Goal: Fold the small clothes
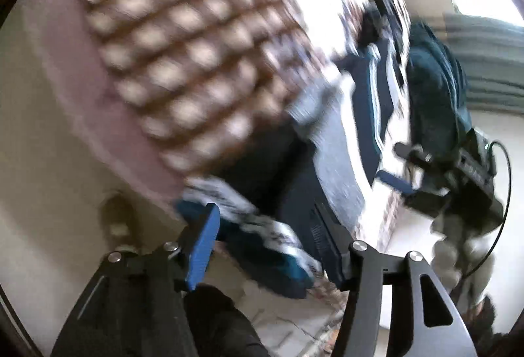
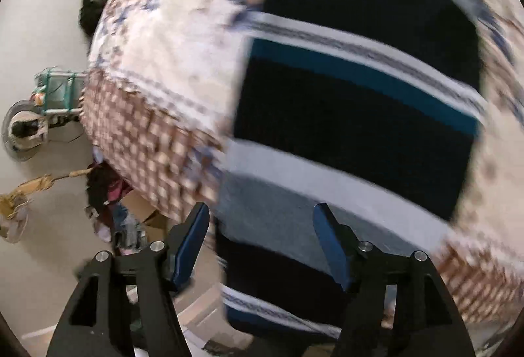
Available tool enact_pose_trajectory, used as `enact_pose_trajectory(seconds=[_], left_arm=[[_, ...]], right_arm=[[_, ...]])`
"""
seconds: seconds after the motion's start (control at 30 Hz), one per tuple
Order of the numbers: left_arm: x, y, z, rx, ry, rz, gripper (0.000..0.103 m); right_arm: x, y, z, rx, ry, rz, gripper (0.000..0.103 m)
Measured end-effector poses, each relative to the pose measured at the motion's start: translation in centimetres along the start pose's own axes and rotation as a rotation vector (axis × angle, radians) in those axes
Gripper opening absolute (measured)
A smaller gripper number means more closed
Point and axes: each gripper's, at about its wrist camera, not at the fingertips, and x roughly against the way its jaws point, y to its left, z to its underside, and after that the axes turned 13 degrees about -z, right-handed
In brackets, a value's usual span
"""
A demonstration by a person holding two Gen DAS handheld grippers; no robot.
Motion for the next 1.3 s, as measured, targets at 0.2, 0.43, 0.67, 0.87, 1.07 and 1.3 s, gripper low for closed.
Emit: enact_pose_trajectory(seconds=[0.2,0.43,0.67,0.87,1.07,1.3], left_arm=[[-2.1,-3.8,1.9,-0.19,-0.007,-0.107,0.002],[1.3,-2.5,2.0,-0.248,-0.132,-0.271,0.002],[1.6,-0.4,1.6,-0.203,-0.138,-0.264,0.002],[0.9,-1.0,2.4,-0.195,-0.131,-0.254,0.003],[1.4,-2.0,3.0,-0.233,-0.144,-0.264,0.002],[0.7,0.8,3.0,-0.171,-0.136,-0.269,0.002]], right_arm=[[2.0,-7.7,4.1,-0.207,-0.043,-0.025,0.068],[2.9,-10.8,5.1,-0.238,-0.084,-0.02,0.068],[2.7,-9.7,5.3,-0.203,-0.047,-0.018,0.068],[0.5,-11.9,5.7,-0.281,-0.023,0.022,0.062],[0.6,-12.7,7.9,-0.309,-0.044,0.012,0.011],[-0.4,-13.5,6.6,-0.342,0.069,0.128,0.031]])
